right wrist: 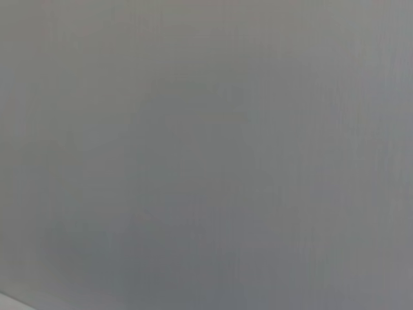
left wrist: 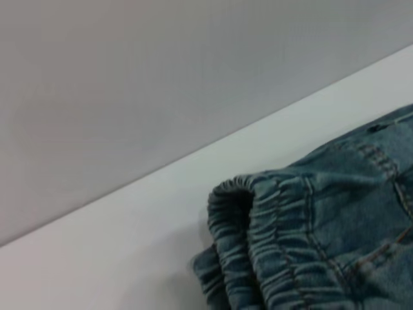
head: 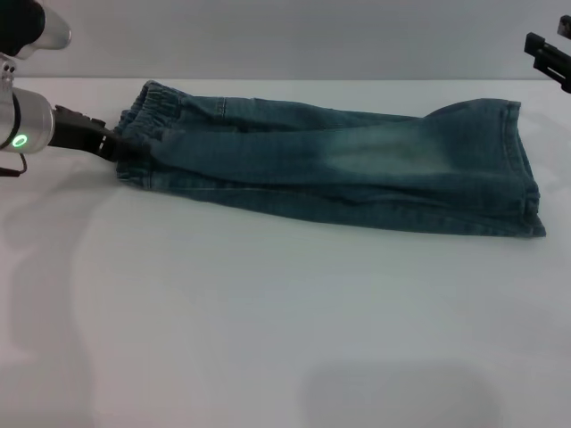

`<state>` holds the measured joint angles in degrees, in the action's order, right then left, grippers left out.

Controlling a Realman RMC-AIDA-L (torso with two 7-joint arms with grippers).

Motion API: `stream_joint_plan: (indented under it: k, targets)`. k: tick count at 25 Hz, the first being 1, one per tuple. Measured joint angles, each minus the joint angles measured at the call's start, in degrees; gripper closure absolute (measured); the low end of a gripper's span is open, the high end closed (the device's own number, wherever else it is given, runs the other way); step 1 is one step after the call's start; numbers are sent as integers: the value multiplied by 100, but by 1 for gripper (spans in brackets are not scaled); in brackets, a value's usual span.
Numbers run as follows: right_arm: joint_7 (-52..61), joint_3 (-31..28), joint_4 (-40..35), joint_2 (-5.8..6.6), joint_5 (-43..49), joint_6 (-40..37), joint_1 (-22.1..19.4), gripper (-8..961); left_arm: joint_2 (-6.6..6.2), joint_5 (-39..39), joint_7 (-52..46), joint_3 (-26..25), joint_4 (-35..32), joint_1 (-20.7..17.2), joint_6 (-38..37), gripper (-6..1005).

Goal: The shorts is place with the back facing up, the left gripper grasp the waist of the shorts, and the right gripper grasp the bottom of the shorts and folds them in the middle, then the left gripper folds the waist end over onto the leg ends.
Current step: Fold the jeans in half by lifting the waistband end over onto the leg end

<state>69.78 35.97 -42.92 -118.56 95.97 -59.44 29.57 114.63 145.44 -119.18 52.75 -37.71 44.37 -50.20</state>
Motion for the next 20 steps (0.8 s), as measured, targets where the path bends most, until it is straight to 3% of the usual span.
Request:
stream_joint_plan:
  k: [20]
  targets:
    - [0, -6, -6, 0, -88, -99, -12, 448, 84, 40, 56, 88, 377, 230, 220, 171]
